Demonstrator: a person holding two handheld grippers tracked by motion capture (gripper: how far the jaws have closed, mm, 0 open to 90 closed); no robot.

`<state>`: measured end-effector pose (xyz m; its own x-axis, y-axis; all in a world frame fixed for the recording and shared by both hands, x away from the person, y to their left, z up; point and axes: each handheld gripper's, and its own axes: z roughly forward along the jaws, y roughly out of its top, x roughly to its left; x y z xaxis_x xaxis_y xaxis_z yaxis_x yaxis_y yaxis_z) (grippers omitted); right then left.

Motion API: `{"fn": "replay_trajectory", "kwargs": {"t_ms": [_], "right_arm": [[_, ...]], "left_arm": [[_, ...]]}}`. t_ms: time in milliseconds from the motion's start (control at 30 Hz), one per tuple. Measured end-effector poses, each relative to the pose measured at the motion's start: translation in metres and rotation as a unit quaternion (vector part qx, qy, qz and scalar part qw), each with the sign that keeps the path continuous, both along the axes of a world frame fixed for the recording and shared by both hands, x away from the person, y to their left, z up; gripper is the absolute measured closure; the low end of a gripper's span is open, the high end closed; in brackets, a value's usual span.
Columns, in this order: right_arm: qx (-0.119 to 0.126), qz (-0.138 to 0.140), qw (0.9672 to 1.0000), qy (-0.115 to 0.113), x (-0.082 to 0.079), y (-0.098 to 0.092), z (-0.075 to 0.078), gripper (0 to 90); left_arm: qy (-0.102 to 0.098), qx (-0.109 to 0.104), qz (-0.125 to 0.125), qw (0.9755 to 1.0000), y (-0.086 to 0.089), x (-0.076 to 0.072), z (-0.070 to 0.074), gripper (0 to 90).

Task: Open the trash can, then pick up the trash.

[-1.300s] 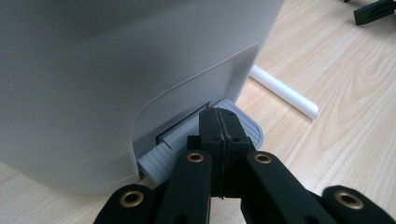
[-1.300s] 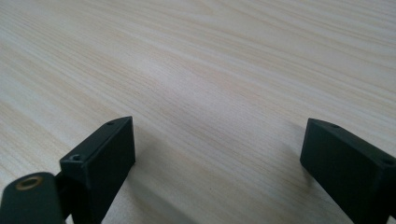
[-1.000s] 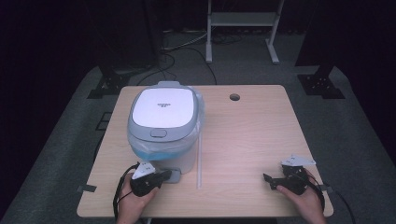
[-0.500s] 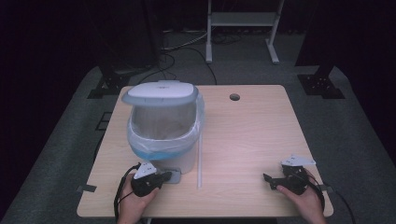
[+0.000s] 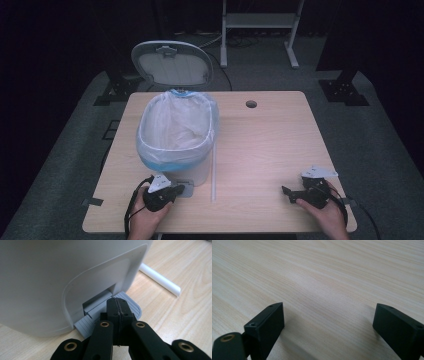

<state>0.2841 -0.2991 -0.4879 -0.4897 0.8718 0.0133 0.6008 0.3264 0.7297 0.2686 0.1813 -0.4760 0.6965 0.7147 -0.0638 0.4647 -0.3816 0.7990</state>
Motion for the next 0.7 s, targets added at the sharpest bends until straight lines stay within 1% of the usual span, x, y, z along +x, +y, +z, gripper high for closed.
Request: {"fn": "replay_trajectory", "kwargs": {"t_ms": [67,100,133,200,233,300,500,700], "right_arm": [[0.000,0.000,1.0000,0.000,0.0000,0.0000,0.0001,8.7],[0.000,0.000,1.0000,0.000,0.0000,0.0000,0.0000,8.7],[0.000,0.000,1.0000,0.000,0.0000,0.0000,0.0001,8.7],[0.000,0.000,1.0000,0.000,0.0000,0.0000,0.0000,8.7],[0.000,0.000,1.0000,0.000,0.0001,-0.0001,0.0000,8.7],[0.000,0.000,1.0000,0.000,0.0000,-0.0001,0.0001,8.8],[0.000,-0.004,1.0000,0.000,-0.0003,0.0004,0.0001,8.7],[-0.001,-0.008,1.0000,0.001,-0.0007,0.0017,0.0001,8.2]], "left_arm": [[0.003,-0.001,0.001,1.0000,-0.0001,0.0006,0.0003,90.0],[0.005,-0.006,-0.001,1.0000,0.0012,0.0012,-0.0002,90.0],[0.005,-0.015,-0.003,0.9999,0.0033,0.0015,-0.0016,90.0],[0.005,-0.019,-0.002,0.9998,0.0039,0.0014,-0.0022,90.0],[0.000,-0.018,-0.006,0.9998,0.0039,0.0007,-0.0027,90.0],[-0.003,-0.015,-0.006,0.9999,0.0038,0.0002,-0.0028,90.0],[-0.005,-0.023,-0.007,0.9997,0.0054,0.0004,-0.0041,90.0],[-0.008,-0.020,-0.005,0.9998,0.0044,-0.0008,-0.0040,90.0]]}}
